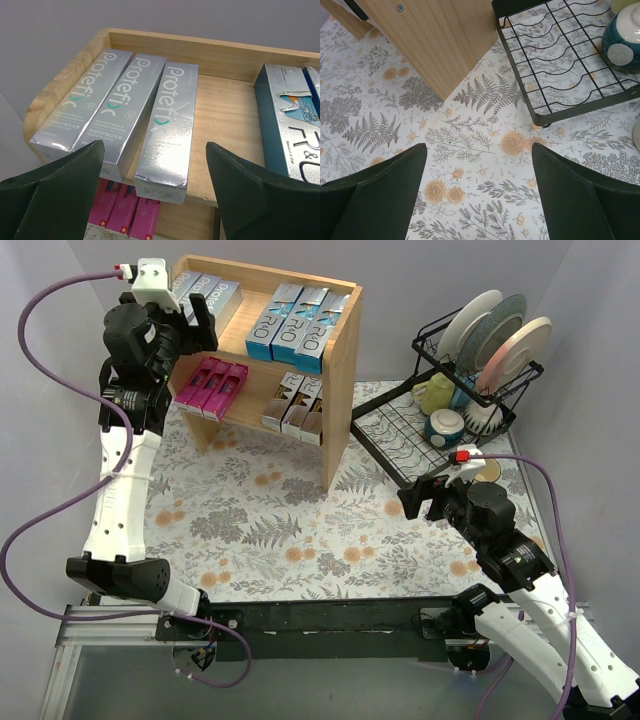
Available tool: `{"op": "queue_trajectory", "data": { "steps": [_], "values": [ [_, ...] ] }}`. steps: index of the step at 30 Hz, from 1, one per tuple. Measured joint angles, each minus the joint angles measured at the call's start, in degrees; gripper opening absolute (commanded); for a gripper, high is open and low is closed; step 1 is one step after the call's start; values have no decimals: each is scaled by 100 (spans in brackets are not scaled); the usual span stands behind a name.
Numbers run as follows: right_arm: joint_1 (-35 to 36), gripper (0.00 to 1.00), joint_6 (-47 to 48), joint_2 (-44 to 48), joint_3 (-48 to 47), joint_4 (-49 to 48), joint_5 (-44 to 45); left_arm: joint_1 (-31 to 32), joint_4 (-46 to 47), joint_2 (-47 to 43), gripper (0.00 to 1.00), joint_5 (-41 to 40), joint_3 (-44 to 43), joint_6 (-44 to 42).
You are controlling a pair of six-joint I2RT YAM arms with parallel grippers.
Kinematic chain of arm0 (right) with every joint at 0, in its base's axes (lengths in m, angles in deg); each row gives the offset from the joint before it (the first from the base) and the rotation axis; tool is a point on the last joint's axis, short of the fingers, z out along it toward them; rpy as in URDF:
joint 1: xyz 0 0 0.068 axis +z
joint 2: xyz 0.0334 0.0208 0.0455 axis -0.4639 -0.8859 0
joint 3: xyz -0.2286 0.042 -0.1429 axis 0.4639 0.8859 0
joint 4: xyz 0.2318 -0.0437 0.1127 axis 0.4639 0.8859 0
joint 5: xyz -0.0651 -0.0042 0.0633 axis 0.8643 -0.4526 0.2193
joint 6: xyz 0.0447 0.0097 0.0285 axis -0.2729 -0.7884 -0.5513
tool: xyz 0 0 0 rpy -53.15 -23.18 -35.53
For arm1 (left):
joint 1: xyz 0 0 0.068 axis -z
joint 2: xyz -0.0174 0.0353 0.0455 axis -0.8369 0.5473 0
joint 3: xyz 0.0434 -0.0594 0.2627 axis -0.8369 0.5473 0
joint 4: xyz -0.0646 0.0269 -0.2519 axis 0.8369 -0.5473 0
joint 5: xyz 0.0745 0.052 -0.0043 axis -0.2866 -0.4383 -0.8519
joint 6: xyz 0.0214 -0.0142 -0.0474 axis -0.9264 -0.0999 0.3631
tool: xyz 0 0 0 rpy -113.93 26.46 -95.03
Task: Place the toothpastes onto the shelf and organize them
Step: Place the toothpaste on the shelf, then adjust the toothpaste on the shelf.
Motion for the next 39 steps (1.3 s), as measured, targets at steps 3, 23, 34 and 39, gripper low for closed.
{"op": "queue_trajectory", "data": {
  "steps": [3, 23, 34, 39],
  "values": [
    [0, 93, 20, 4, 0, 2, -20, -7, 157, -151, 85, 7, 146, -61],
    [0, 93, 254, -15, 35, 7, -129, 295, 1176, -295, 69, 319, 1093, -2151],
    [0, 93, 275, -13, 35, 9, -127, 459, 1515, 72, 50, -306, 1091, -2568],
    [0, 93, 275, -17, 35, 9, -127, 516, 1554, 177, 47, -634, 997, -2562]
  ]
}}
